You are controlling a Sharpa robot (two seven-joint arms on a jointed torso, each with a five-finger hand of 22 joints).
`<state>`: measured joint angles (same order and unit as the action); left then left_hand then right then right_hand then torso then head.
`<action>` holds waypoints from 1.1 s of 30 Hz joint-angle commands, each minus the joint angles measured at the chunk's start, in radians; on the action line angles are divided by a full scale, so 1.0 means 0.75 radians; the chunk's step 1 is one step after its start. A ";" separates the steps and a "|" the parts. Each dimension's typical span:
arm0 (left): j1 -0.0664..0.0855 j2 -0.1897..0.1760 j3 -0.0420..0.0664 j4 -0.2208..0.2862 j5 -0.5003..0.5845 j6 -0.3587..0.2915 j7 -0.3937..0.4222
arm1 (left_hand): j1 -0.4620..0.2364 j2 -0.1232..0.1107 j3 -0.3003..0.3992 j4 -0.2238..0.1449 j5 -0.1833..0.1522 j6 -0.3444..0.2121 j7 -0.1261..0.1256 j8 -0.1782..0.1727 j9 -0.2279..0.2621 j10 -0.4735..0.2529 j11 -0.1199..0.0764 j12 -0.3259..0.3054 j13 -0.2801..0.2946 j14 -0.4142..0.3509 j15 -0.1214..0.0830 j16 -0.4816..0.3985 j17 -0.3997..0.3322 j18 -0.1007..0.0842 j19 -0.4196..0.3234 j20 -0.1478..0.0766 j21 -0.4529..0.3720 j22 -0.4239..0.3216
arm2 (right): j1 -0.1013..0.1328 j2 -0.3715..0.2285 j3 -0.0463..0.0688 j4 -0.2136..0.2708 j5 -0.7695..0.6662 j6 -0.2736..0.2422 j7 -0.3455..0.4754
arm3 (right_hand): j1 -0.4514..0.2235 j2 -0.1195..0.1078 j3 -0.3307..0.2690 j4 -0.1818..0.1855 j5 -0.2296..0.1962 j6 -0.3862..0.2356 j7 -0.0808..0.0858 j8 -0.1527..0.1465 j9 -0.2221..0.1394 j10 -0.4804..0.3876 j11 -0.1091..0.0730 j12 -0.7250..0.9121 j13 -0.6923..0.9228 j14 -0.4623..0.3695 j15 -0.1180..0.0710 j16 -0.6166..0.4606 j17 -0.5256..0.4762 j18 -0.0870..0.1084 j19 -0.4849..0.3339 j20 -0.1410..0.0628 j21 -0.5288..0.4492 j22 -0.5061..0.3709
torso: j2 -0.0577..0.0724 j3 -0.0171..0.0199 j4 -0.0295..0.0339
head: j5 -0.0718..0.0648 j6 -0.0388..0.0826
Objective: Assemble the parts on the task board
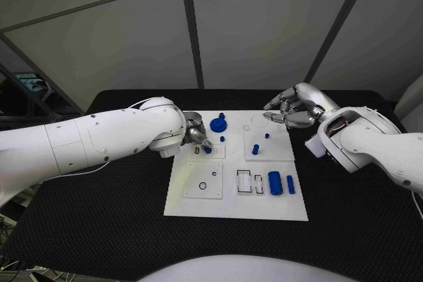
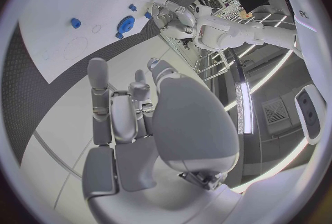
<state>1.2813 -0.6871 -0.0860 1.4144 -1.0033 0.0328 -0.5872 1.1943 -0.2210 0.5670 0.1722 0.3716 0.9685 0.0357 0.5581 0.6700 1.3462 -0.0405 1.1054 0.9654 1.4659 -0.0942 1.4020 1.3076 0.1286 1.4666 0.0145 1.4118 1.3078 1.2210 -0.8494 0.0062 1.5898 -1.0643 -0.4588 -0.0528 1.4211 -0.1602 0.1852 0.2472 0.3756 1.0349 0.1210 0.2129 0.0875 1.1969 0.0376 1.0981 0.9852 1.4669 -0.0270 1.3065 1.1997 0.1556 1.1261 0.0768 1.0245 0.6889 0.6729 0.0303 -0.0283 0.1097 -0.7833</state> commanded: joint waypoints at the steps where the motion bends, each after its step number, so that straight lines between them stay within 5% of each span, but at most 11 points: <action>1: 0.000 0.002 -0.001 -0.001 -0.038 0.019 -0.010 | -0.006 0.006 0.240 -0.237 0.004 0.009 0.000 0.005 0.000 0.008 -0.003 -0.006 -0.001 0.062 -0.011 0.003 0.011 -0.103 0.030 -0.011 0.009 0.028 | 0.002 0.002 0.001 0.000 -0.002 0.015 0.013 | -0.001 -0.003 0.002 0.009 0.007 -0.009 0.003 0.009 0.002 -0.003 0.001 -0.005 -0.001 0.029 -0.009 -0.003 -0.001 0.008 -0.005 0.000 -0.008 -0.001 | 0.001 -0.0001 -0.0003 | -0.001 0.001; 33: -0.001 0.007 -0.002 0.008 -0.093 0.064 -0.042 | -0.006 0.005 0.244 -0.241 0.007 0.011 0.000 0.005 0.002 0.008 -0.004 -0.011 -0.007 0.062 -0.011 0.003 0.011 -0.103 0.030 -0.011 0.008 0.027 | 0.002 0.004 0.001 -0.003 -0.002 0.026 0.016 | -0.002 -0.004 0.002 0.010 0.008 -0.010 0.003 0.010 0.002 -0.004 0.001 -0.005 -0.002 0.030 -0.009 -0.003 0.000 0.008 -0.005 0.000 -0.010 -0.002 | 0.000 0.0024 0.0004 | -0.010 -0.007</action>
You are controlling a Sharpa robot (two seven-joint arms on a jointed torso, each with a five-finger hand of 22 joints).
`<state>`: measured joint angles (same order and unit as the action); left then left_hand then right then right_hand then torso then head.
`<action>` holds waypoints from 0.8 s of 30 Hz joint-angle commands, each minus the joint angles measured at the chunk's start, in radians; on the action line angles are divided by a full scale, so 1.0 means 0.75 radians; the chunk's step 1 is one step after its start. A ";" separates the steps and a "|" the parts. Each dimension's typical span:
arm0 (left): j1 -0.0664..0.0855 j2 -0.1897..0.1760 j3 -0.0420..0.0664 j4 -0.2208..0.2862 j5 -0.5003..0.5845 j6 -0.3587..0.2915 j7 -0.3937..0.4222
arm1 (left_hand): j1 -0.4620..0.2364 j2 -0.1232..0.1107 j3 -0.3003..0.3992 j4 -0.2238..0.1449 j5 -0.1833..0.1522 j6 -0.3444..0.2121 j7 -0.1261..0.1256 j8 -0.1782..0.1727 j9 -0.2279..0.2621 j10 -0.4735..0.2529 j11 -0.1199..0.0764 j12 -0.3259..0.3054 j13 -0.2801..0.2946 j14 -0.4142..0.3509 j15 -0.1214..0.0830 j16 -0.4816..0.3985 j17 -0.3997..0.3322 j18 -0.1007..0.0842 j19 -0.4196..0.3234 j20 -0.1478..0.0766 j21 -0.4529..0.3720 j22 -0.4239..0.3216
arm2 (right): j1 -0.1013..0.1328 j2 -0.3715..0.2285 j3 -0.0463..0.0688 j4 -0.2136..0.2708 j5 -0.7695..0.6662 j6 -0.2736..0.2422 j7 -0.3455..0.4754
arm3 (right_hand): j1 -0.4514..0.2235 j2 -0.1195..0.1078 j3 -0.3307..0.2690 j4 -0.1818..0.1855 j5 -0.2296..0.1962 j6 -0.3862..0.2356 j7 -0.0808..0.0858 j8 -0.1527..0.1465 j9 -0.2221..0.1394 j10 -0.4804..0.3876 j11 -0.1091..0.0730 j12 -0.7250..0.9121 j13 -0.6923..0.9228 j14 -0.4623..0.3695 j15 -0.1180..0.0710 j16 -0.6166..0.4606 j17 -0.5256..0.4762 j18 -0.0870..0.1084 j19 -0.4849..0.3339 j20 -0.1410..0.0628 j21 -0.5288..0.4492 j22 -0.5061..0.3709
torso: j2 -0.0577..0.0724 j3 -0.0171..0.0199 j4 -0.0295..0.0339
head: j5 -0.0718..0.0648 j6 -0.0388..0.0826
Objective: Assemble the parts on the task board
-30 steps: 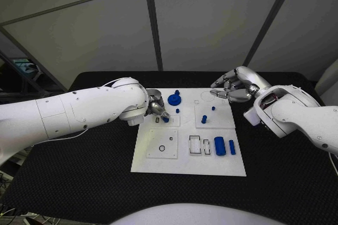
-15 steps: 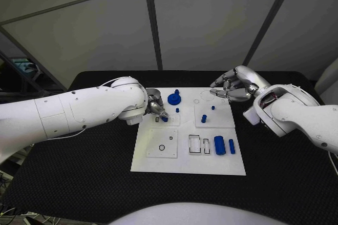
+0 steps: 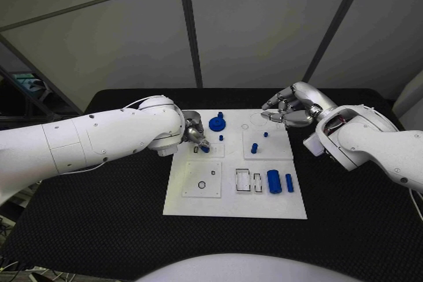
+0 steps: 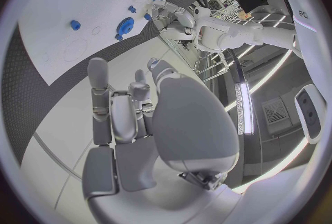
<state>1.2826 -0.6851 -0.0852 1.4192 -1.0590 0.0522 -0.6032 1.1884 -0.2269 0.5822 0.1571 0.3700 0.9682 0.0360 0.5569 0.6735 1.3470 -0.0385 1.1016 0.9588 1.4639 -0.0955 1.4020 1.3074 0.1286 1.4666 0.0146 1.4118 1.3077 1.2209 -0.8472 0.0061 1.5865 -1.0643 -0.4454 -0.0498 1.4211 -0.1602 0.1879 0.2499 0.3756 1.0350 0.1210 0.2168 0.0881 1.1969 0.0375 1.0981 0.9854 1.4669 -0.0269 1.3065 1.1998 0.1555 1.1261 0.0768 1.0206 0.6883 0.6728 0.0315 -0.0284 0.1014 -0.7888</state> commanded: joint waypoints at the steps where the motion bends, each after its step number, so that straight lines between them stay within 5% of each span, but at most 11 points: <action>1: -0.003 0.006 -0.003 0.001 -0.019 0.042 -0.021 | 0.002 0.013 0.224 -0.221 0.009 0.012 -0.001 0.006 -0.002 0.009 -0.006 -0.003 0.005 0.064 -0.010 0.003 0.011 -0.103 0.030 -0.011 0.009 0.028 | 0.002 0.001 0.001 0.001 -0.002 0.009 0.012 | -0.002 -0.004 -0.002 0.006 0.008 -0.010 0.003 0.004 0.002 -0.004 0.001 -0.005 -0.002 0.030 -0.009 -0.003 0.000 0.008 -0.005 0.000 -0.005 -0.001 | 0.000 0.0006 -0.0001 | 0.001 0.001; 24: -0.009 0.025 -0.003 -0.009 -0.019 0.053 -0.035 | -0.014 0.015 0.226 -0.217 0.009 0.016 -0.004 0.007 0.003 0.016 -0.008 -0.005 0.002 0.065 -0.010 0.003 0.012 -0.105 0.033 -0.012 0.013 0.035 | 0.002 0.002 0.001 0.002 -0.002 0.010 0.012 | -0.003 -0.004 -0.001 0.008 0.011 -0.011 0.003 0.007 0.002 -0.008 0.001 -0.009 -0.007 0.029 -0.009 -0.008 -0.005 0.010 -0.008 0.000 -0.011 -0.010 | 0.001 0.0003 0.0010 | -0.003 -0.003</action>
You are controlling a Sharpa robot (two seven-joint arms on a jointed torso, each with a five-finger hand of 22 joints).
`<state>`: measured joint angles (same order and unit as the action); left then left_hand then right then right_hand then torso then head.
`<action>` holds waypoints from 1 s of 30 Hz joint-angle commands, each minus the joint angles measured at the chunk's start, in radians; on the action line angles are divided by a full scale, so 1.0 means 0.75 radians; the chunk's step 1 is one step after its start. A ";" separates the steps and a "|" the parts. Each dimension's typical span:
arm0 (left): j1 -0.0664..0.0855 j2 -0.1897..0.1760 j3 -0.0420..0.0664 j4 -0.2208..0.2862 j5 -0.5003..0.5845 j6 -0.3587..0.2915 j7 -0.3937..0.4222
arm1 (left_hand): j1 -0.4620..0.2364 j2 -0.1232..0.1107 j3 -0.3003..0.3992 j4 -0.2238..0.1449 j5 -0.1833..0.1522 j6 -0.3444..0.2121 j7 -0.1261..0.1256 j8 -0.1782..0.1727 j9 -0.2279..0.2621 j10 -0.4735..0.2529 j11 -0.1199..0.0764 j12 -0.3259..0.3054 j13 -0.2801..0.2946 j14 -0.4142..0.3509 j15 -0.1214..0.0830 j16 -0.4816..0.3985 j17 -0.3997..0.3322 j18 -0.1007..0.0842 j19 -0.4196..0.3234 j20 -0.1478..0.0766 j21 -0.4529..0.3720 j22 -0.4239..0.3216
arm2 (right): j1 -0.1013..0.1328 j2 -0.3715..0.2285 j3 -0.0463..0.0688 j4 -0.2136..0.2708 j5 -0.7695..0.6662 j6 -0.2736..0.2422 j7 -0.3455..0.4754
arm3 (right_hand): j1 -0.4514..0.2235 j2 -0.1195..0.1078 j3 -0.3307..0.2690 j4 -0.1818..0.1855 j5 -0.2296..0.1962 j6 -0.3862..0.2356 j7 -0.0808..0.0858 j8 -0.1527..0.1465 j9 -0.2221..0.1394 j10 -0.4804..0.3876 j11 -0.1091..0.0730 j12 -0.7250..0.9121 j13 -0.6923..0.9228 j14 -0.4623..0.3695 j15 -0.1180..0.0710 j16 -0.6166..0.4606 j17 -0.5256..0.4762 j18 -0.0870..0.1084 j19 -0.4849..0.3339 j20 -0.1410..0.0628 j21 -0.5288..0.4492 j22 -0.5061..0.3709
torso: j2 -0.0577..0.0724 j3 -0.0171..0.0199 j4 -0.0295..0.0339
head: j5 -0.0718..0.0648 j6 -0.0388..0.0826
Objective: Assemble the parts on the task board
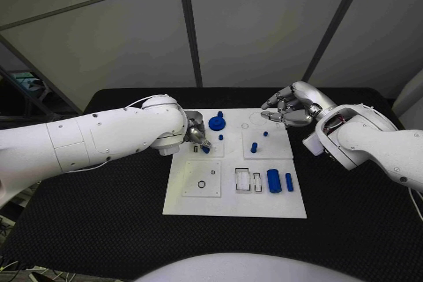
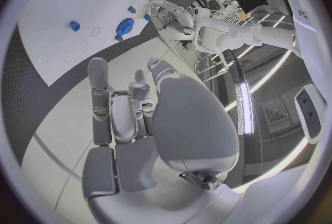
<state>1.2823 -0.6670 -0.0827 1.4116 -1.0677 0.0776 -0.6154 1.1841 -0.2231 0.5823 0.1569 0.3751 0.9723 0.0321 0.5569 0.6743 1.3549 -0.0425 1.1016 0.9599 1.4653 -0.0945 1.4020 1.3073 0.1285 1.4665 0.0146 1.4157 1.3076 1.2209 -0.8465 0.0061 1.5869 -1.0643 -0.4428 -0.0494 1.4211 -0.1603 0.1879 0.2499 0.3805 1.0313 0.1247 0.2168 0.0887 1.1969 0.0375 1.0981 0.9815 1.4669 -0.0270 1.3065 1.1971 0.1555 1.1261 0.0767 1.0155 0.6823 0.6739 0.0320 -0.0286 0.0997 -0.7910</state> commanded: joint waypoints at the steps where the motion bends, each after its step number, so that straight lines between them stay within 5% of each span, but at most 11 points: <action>1: -0.009 -0.001 -0.006 0.002 -0.008 0.012 -0.018 | -0.008 0.010 0.226 -0.217 0.002 0.011 0.001 0.007 0.002 0.006 -0.003 -0.005 0.000 0.063 -0.012 0.003 0.012 -0.105 0.034 -0.012 0.008 0.036 | 0.002 0.001 0.001 0.001 -0.002 0.006 0.011 | -0.003 -0.004 0.000 0.008 0.005 -0.006 -0.002 0.007 0.001 -0.008 0.001 -0.009 -0.002 0.029 -0.009 -0.008 -0.002 0.010 -0.008 0.000 -0.005 -0.002 | -0.001 -0.0004 0.0008 | 0.000 0.000; 18: -0.017 -0.114 -0.006 0.108 0.089 -0.241 0.042 | -0.014 0.001 0.245 -0.230 0.005 0.023 -0.004 0.009 0.012 0.015 -0.009 -0.011 -0.008 0.064 -0.017 0.004 0.014 -0.106 0.038 -0.017 0.014 0.046 | 0.002 -0.008 0.001 0.003 -0.002 0.001 0.016 | -0.003 -0.004 0.000 0.008 0.005 -0.006 -0.002 0.007 0.001 -0.008 0.001 -0.009 -0.002 0.029 -0.009 -0.008 -0.002 0.010 -0.008 0.000 -0.005 -0.002 | -0.002 -0.0006 0.0034 | -0.002 0.002; 30: -0.068 -0.167 -0.006 0.176 0.086 -0.438 0.097 | -0.022 -0.011 0.265 -0.238 0.008 0.035 -0.008 0.008 0.017 0.028 -0.013 -0.008 -0.004 0.064 -0.021 0.005 0.015 -0.108 0.042 -0.021 0.018 0.054 | 0.002 -0.016 0.001 0.003 -0.002 -0.002 0.017 | -0.002 -0.004 0.000 0.008 0.006 -0.007 -0.002 0.008 0.002 -0.009 0.001 -0.010 -0.003 0.029 -0.009 -0.010 -0.003 0.010 -0.008 0.000 -0.006 -0.003 | -0.003 -0.0006 0.0022 | 0.003 0.004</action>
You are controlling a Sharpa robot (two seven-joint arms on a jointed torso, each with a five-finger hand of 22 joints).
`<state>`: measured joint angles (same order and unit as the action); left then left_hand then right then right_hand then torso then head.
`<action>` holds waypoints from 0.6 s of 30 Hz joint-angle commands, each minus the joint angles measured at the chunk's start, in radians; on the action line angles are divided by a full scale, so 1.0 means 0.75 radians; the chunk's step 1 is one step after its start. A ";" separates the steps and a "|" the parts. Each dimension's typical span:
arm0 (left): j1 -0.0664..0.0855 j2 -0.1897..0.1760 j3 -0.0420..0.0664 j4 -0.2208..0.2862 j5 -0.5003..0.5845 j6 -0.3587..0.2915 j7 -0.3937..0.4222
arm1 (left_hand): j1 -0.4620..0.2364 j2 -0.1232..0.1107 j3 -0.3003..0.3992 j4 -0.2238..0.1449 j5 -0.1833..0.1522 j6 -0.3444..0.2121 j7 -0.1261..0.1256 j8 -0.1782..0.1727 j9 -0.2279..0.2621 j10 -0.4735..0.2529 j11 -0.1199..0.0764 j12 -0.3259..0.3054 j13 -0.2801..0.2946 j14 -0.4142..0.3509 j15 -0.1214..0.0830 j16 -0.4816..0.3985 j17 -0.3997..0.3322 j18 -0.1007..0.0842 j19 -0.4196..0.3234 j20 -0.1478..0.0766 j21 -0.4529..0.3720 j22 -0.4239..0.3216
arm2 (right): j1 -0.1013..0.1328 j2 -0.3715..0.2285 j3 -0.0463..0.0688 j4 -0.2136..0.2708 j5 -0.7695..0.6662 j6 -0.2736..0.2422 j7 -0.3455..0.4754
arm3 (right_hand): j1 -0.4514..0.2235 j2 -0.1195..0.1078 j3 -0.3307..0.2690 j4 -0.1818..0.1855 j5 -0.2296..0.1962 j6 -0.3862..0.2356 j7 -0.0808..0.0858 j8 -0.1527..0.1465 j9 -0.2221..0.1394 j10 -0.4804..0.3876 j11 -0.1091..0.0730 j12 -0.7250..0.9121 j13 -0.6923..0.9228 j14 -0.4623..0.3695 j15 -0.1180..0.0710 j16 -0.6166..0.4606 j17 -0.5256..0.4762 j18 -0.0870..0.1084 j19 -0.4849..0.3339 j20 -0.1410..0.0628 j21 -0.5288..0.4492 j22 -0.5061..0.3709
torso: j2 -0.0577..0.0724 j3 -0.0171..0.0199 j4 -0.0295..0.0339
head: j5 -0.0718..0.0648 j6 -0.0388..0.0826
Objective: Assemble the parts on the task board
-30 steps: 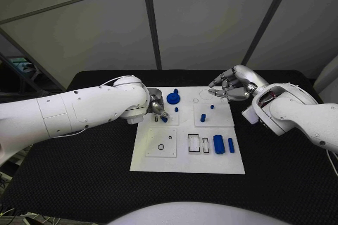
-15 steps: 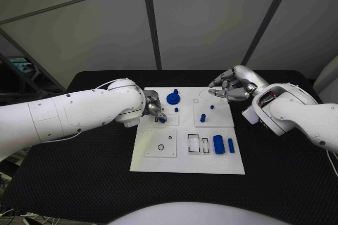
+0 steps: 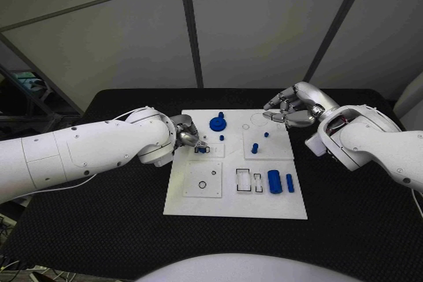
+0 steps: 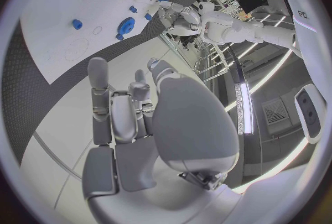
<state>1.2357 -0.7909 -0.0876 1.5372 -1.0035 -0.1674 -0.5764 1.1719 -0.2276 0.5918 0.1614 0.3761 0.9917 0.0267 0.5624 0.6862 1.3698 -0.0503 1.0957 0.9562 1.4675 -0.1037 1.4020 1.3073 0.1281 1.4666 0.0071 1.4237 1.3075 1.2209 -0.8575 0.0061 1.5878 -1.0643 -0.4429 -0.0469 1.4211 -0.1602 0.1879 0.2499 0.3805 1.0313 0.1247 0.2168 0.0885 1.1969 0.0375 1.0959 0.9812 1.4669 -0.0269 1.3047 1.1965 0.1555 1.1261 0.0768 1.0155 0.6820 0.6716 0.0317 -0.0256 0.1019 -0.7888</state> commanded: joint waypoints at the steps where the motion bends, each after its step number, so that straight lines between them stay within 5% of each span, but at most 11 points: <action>1: -0.009 -0.001 0.000 0.009 -0.005 -0.118 0.047 | -0.006 -0.005 0.253 -0.244 0.007 0.009 -0.001 0.001 0.001 0.008 -0.003 0.000 0.001 0.061 -0.009 0.005 0.015 -0.107 0.042 -0.011 0.008 0.054 | 0.002 -0.001 0.001 0.001 -0.003 -0.002 0.014 | -0.002 -0.004 0.000 0.008 0.006 -0.007 -0.002 0.008 0.002 -0.009 0.001 -0.007 -0.003 0.029 -0.009 -0.007 -0.002 0.010 -0.008 0.000 -0.006 -0.002 | 0.001 -0.0007 -0.0027 | 0.000 0.001; 18: -0.032 0.034 0.002 -0.013 -0.119 -0.150 0.053 | -0.009 -0.008 0.259 -0.246 0.011 0.012 -0.002 0.000 0.002 0.012 -0.004 -0.001 0.001 0.061 -0.010 0.005 0.015 -0.107 0.042 -0.013 0.007 0.054 | 0.002 -0.002 0.001 0.000 -0.037 -0.003 0.017 | -0.002 -0.004 0.000 0.008 0.006 -0.007 -0.002 0.008 0.002 -0.009 0.001 -0.007 -0.003 0.029 -0.009 -0.007 -0.002 0.010 -0.008 0.000 -0.006 -0.002 | 0.003 -0.0009 -0.0051 | -0.006 0.008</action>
<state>1.2109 -0.7666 -0.0869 1.5273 -1.0574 -0.2624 -0.5500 1.1663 -0.2332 0.5975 0.1615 0.3800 0.9955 0.0230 0.5585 0.6877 1.3711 -0.0507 1.0957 0.9560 1.4676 -0.1035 1.4020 1.3073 0.1281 1.4666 0.0072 1.4235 1.3075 1.2208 -0.8597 0.0061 1.5868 -1.0828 -0.4431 -0.0451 1.4211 -0.1602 0.1879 0.2499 0.3805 1.0313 0.1247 0.2168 0.0884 1.1969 0.0375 1.0943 0.9803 1.4669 -0.0269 1.3029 1.1957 0.1555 1.1261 0.0768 1.0156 0.6813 0.6734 0.0315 -0.0288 0.0985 -0.7822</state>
